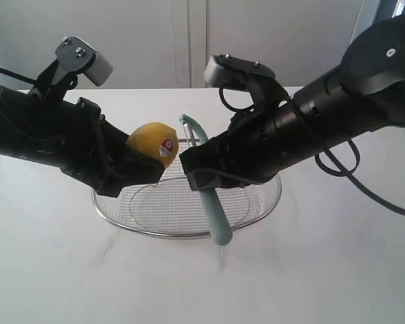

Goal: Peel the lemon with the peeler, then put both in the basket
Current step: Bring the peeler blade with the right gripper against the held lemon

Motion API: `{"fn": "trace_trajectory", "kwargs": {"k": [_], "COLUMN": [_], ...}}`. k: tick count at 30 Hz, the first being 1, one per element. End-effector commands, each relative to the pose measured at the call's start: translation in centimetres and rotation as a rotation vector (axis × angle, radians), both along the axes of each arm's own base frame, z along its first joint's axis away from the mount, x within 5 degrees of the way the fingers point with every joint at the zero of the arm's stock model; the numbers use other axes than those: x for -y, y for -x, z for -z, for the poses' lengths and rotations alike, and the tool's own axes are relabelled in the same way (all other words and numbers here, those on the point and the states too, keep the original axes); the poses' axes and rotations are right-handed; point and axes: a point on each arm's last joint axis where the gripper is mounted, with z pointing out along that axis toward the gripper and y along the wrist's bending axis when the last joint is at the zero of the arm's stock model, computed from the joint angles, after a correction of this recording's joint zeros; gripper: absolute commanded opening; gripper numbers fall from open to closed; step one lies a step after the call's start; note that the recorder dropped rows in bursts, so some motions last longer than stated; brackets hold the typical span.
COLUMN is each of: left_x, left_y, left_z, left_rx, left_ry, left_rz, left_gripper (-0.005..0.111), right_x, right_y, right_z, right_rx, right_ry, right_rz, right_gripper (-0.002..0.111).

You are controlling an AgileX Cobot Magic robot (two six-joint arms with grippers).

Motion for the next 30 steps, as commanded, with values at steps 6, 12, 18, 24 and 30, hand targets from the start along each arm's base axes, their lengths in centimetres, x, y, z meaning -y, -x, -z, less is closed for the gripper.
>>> {"fn": "trace_trajectory", "kwargs": {"k": [6, 12, 18, 24, 30], "left_x": [0.18, 0.18, 0.18, 0.18, 0.18], "left_y": [0.4, 0.4, 0.4, 0.4, 0.4], "left_z": [-0.72, -0.72, -0.72, -0.72, -0.72], "left_rx": [-0.001, -0.001, -0.001, -0.001, -0.001], "left_ry": [0.038, 0.038, 0.038, 0.038, 0.038], "left_rz": [0.007, 0.007, 0.007, 0.007, 0.007], "left_gripper": [0.0, 0.0, 0.0, 0.0, 0.0], "right_x": [-0.71, -1.12, -1.14, -0.96, -0.77], "right_y": [0.13, 0.43, 0.41, 0.17, 0.3], "right_z": [1.55, 1.48, 1.46, 1.18, 0.64], "right_rx": [-0.11, -0.126, -0.125, -0.101, -0.086], "right_ry": [0.0, -0.042, -0.044, -0.046, -0.05], "right_rz": [-0.053, -0.104, -0.102, -0.067, -0.052], "right_gripper": [0.0, 0.0, 0.0, 0.0, 0.0]}}
